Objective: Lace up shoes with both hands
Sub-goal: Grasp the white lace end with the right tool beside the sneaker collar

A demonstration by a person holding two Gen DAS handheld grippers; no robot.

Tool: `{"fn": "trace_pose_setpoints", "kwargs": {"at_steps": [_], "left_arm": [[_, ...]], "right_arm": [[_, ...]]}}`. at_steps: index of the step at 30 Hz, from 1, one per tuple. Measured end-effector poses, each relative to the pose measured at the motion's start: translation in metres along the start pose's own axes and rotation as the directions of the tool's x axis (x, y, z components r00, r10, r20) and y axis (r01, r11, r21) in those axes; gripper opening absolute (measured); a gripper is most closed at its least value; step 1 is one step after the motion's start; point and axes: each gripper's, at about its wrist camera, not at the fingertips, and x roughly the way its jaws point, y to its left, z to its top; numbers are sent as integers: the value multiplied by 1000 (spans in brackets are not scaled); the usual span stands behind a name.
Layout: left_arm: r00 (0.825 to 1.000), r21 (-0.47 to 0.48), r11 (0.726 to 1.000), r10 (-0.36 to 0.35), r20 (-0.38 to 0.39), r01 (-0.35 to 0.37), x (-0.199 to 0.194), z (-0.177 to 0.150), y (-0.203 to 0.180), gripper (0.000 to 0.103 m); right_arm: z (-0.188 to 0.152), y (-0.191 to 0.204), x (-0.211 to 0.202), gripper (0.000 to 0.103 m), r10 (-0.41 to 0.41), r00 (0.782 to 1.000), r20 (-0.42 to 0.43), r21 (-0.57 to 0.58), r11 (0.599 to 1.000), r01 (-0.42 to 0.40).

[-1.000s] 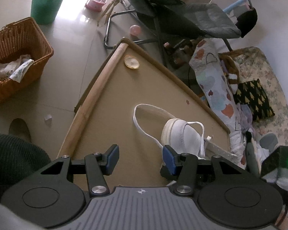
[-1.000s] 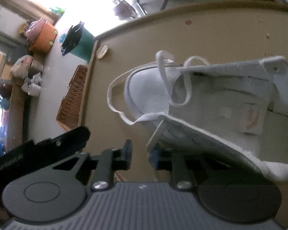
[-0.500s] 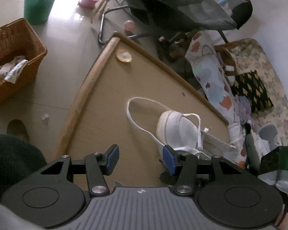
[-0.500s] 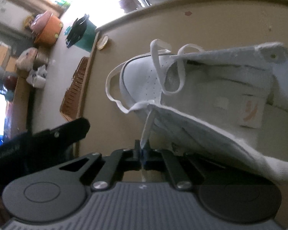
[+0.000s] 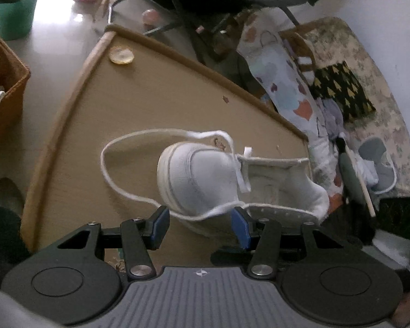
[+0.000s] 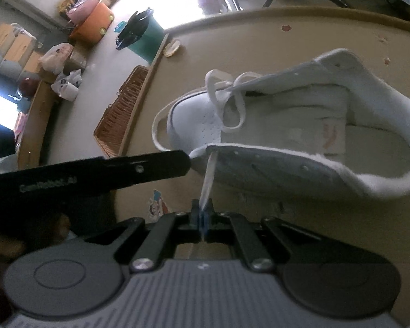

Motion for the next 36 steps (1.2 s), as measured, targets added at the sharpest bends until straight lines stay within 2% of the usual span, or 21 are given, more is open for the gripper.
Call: {"fn": "trace_pose_setpoints", "kwargs": {"at_steps": [4, 9, 13, 17, 21, 36], "left_arm": [[997, -42, 998, 51, 51, -49, -1, 8, 0, 52], [992, 36, 992, 124, 13, -124, 12, 23, -13, 50], [991, 44, 990, 134, -12, -134, 15, 29, -14, 50], [991, 3, 991, 134, -25, -134, 18, 32, -3, 52], [989, 3, 990, 142, -29, -142, 24, 32, 1, 56], [990, 15, 990, 142, -23, -142, 23, 29, 2, 59]], "right_arm": [[-1, -3, -4, 2, -3, 1000, 7, -2, 1000, 3], [-3, -3, -4, 2, 23, 1000, 6, -22, 999, -23], [-4, 3, -2, 2, 45, 999, 11, -54, 998, -44], [-4, 9, -2, 2, 63, 998, 3, -93, 994, -63], [-7, 16, -5, 1, 76, 997, -6, -142, 987, -76], [-23, 31, -16, 1, 102, 993, -60, -265, 957, -114]]}}
